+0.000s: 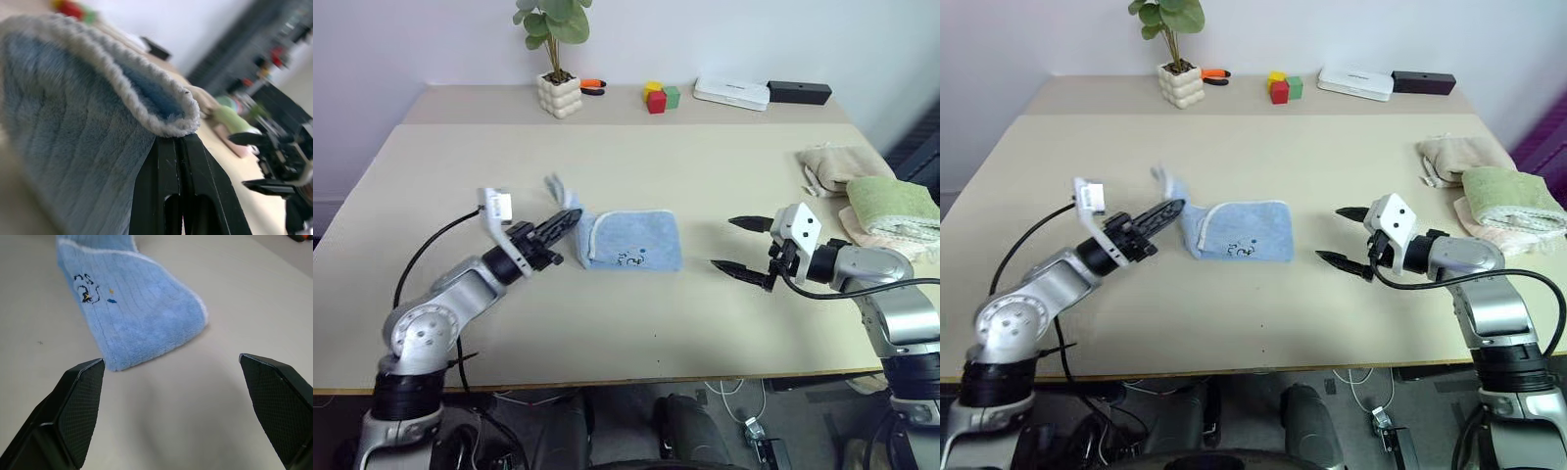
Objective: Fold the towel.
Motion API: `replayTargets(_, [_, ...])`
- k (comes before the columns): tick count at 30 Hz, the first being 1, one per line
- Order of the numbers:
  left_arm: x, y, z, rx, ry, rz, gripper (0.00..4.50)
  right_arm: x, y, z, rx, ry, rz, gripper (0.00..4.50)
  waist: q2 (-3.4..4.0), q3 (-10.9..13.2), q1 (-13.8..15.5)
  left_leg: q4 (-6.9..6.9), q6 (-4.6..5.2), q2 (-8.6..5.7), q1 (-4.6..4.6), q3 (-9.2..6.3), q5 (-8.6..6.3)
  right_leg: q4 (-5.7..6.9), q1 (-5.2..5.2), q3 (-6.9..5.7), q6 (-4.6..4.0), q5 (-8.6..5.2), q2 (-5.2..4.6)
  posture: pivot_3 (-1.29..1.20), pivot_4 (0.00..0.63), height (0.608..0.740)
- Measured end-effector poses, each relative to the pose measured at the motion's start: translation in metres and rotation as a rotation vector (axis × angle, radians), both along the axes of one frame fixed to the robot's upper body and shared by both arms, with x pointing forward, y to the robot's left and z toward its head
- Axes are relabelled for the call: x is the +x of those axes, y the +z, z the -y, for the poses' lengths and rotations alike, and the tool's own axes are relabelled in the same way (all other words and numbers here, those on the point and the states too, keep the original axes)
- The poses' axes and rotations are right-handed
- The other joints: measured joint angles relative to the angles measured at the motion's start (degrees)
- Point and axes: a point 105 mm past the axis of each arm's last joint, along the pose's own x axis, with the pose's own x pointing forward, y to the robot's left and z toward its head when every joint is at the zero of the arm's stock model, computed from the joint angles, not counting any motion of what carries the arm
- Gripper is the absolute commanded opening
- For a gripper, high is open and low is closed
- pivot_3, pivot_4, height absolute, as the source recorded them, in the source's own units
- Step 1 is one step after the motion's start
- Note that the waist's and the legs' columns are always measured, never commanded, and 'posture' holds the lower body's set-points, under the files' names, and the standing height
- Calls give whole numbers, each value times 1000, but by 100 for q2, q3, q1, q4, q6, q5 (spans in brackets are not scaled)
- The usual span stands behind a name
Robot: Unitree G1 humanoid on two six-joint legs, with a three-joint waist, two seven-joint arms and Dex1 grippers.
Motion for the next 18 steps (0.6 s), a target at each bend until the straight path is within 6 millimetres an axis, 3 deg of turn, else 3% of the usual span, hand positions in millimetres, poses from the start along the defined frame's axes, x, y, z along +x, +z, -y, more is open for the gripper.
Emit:
replayTargets(4, [3, 2, 32, 45, -136, 48, 28, 1, 4, 5, 5, -32, 22, 4500, 0, 0, 1, -3, 0, -1, 0, 0, 0, 0, 0, 0, 12, 5, 0, 0, 150, 735])
replayTargets(13, [15, -33, 66, 171, -288, 0, 28, -9, 0, 16, 0, -88, 29, 4500, 1, 2, 10, 0, 0, -1, -1, -2, 0, 0, 0, 0, 14, 5, 2, 0, 150, 735])
replayTargets(18, [16, -36, 87, 213, -363, 25, 28, -17, 6, 22, 18, -106, 38, 4500, 1, 3, 24, 0, 0, -1, -1, -4, 0, 0, 0, 0, 16, 6, 3, 0, 150, 735])
